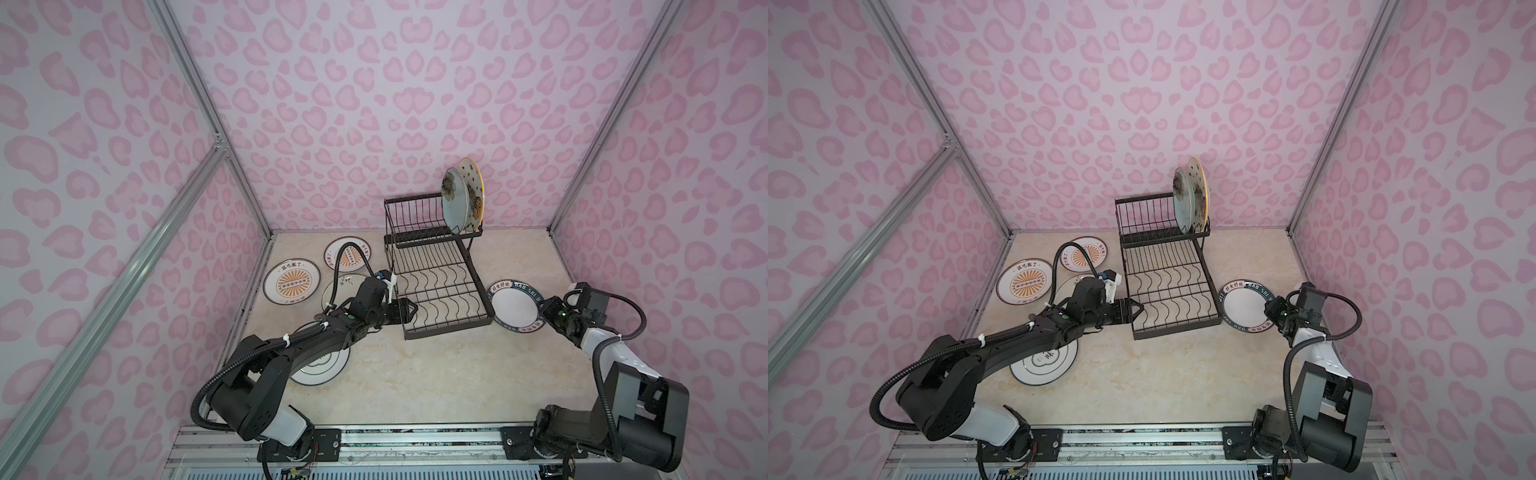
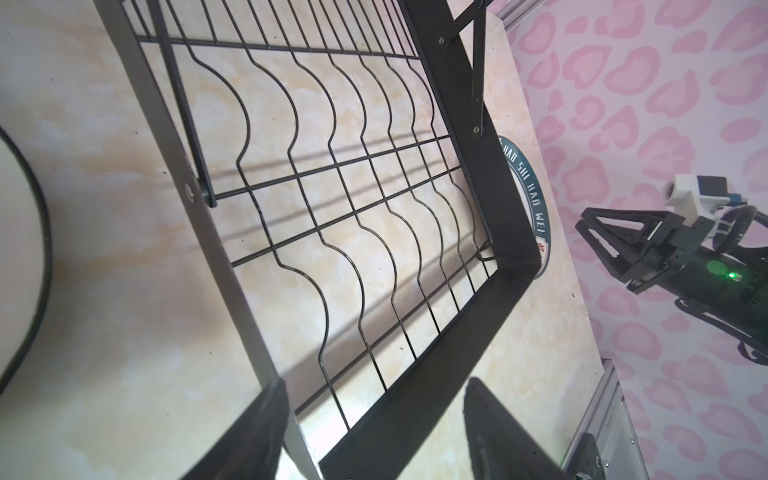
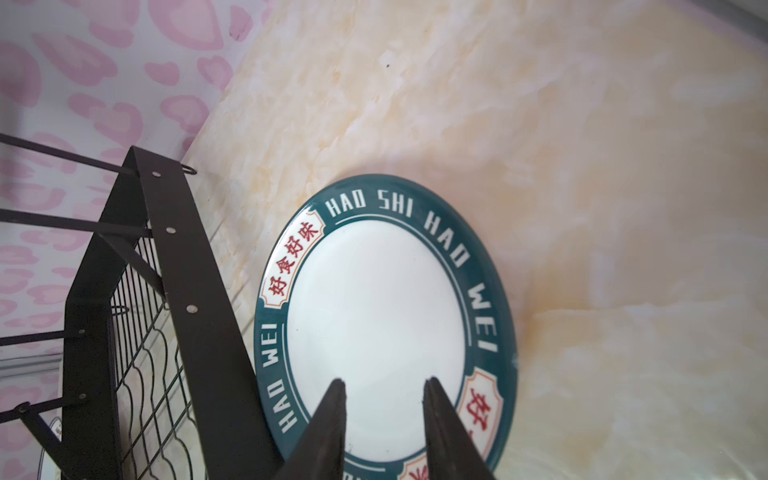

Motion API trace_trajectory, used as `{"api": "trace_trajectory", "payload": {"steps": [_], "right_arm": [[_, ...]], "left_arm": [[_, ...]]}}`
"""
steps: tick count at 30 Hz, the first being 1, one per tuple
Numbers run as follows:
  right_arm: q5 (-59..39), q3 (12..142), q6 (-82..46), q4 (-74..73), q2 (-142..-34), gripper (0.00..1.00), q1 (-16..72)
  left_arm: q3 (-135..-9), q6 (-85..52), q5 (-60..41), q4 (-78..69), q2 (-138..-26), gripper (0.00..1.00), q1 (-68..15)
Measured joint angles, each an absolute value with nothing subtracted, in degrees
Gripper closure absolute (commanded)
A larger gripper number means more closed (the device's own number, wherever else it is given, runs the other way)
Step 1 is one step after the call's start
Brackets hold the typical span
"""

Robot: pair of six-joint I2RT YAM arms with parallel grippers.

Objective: Load the plates into the dish rack
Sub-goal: 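Move the right gripper down to the green-rimmed HAO SHI HAO WEI plate, then grasp the green-rimmed plate edge with the right gripper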

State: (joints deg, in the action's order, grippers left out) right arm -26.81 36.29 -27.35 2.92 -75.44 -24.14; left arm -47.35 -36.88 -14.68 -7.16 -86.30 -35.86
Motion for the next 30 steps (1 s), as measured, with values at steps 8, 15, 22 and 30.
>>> {"api": "trace_trajectory", "payload": {"steps": [8,15,22,30], "right_arm": [[-29.4,34.7,-26.3,2.7,-78.9,0.66,-27.5],[-32.0,33.4,-26.0,1.1,-80.9,0.65,-31.4],[-34.3,33.0,-26.5,-1.3,-84.0,0.66,-31.8],[-35.6,32.6,-27.6,-4.1,-86.9,0.73,-31.8]], "left_arm": [[-48.4,-36.3,-12.8,-5.7,-86.0,0.3,-35.9],[-48.6,-35.9,-11.7,-4.8,-85.8,0.3,-35.7],[-48.6,-35.8,-10.7,-4.4,-85.3,0.3,-35.7],[-48.6,-35.8,-10.0,-4.4,-85.3,0.3,-35.7]]}}
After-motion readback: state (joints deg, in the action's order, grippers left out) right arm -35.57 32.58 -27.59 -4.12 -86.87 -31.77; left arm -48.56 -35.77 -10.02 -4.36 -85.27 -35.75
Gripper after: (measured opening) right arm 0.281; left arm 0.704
